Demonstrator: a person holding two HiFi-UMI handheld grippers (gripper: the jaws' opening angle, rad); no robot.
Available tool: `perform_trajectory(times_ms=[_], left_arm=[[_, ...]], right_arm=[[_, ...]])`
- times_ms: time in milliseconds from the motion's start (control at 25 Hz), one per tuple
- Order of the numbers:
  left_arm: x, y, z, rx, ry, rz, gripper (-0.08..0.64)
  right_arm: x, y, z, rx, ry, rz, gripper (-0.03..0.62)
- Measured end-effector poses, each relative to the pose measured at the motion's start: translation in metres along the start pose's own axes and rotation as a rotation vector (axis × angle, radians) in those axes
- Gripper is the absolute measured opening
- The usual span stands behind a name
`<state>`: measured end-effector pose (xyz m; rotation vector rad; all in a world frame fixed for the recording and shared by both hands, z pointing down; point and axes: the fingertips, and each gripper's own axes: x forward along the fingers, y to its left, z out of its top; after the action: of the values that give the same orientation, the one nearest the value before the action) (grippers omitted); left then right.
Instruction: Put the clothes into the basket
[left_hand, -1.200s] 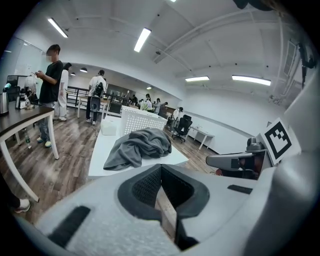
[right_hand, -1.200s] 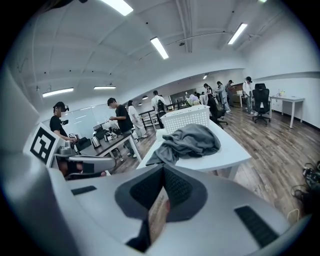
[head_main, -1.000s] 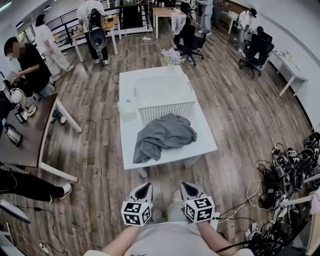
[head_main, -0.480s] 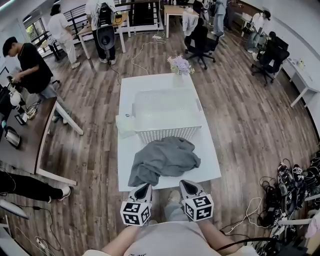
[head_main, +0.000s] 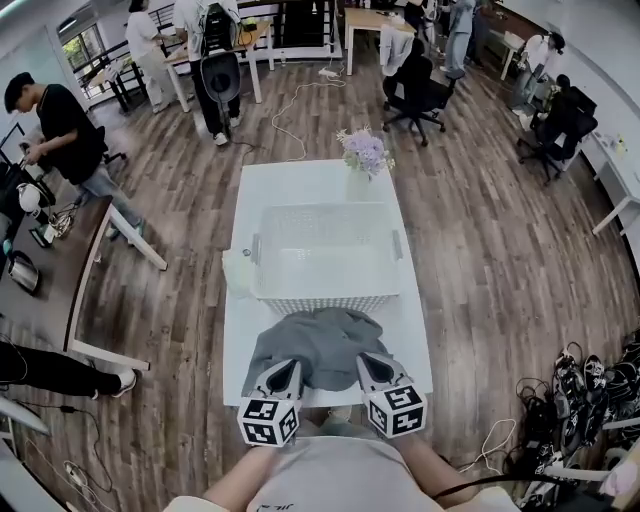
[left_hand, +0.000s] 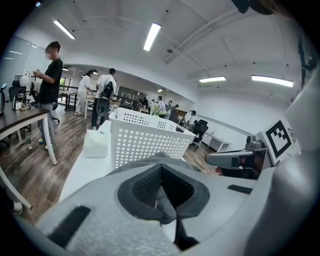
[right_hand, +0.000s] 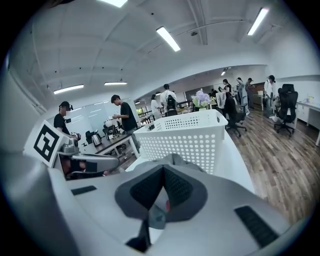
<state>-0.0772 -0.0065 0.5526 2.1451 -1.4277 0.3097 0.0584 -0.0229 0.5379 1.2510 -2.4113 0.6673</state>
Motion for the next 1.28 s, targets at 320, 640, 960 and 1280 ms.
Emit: perform_trajectory(times_ms=[320, 640, 960, 1280], left_arm=[[0.006, 0.016, 0.015, 0.020, 0.022, -0.017, 0.011], [0.016, 0.020, 0.017, 0.045, 0.048, -0.067, 0.012], [0.020, 0.026, 0.008, 0.043, 0.080, -0.109, 0.012], [0.023, 0.043, -0.019, 0.010, 0.161, -0.197, 0.195]], right_arm=[[0.016, -0.001, 0.006, 0.051, 0.001, -0.027, 0.012], [0.022, -0.002, 0.000, 0.077, 0.014, -0.064, 0.012], [0.020, -0.011, -0.006, 0.072, 0.032, -0.090, 0.014], [0.018, -0.026, -0.032, 0.061, 0.094, -0.037, 0.217]])
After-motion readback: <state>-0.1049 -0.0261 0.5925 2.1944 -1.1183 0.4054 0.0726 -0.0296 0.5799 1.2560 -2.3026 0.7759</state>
